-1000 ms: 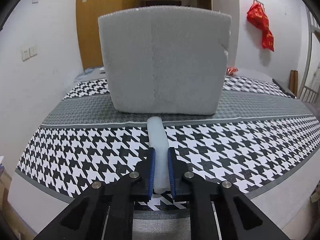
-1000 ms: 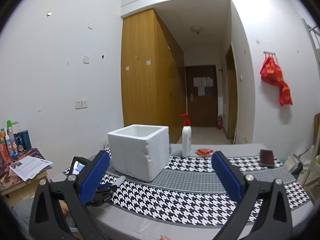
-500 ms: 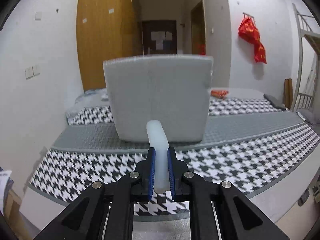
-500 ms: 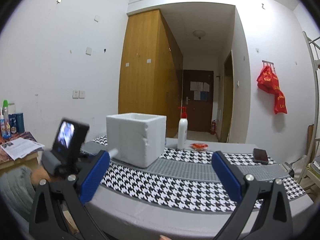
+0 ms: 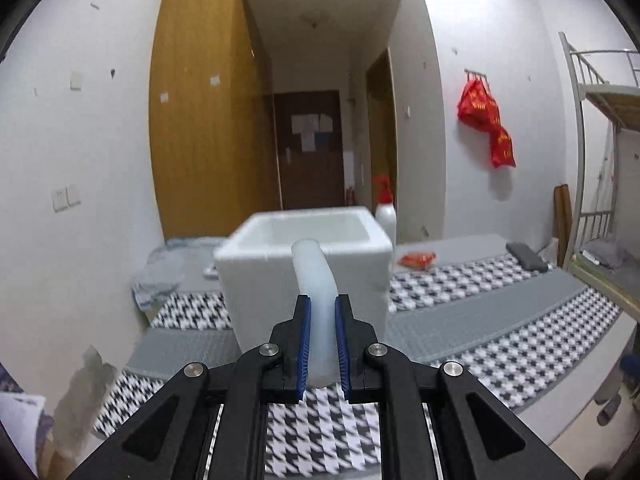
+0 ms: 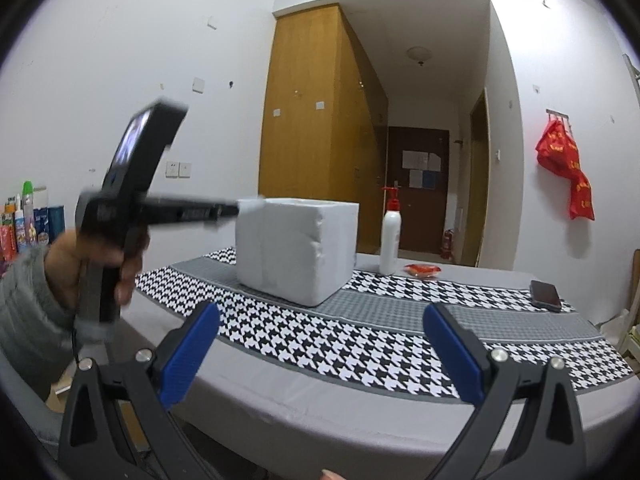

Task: Organize soft objects
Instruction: 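Close the left gripper on the white foam roll and lift it, then carry the foam roll over the box and open the left gripper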

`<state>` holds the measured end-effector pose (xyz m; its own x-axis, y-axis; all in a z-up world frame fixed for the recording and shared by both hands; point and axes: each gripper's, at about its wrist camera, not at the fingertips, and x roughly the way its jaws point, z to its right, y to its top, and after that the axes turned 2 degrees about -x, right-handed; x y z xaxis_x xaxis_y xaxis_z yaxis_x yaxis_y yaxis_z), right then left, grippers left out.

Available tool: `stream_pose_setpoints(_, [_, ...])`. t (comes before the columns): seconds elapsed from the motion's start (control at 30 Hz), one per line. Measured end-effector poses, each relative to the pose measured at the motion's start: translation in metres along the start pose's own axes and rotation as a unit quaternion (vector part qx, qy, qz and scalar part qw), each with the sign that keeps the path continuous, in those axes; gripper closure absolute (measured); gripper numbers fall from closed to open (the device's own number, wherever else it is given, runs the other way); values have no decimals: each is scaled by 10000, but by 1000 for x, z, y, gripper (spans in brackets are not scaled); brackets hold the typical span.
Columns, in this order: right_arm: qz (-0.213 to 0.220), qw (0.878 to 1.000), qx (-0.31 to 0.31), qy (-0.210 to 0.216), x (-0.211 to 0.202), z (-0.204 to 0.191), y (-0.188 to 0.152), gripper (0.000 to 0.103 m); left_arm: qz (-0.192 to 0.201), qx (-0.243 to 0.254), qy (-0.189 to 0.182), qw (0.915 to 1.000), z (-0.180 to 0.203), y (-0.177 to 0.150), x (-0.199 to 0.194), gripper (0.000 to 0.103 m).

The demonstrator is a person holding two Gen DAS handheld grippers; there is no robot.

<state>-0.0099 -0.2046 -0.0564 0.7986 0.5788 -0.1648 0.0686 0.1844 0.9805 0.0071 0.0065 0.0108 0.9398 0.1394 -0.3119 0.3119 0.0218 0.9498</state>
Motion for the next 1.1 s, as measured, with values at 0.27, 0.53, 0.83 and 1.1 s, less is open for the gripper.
stream_pose_setpoints(0.27, [7, 9998, 73, -190, 1, -2, -11, 0, 399, -54, 207, 9990, -1, 36, 19, 90])
stream_pose_setpoints(0.53, [-47, 9970, 452, -623, 3, 12, -21, 0, 407, -129, 207, 9989, -5, 50, 47, 90])
stream_pose_setpoints(0.83, [-148, 9966, 483, -652, 8, 18, -22, 0, 225, -102, 189, 9995, -8, 62, 88, 90])
stream_pose_setpoints(1.1, [-156, 9961, 509, -708, 7, 22, -22, 0, -133, -144, 143, 9997, -8, 68, 125, 90])
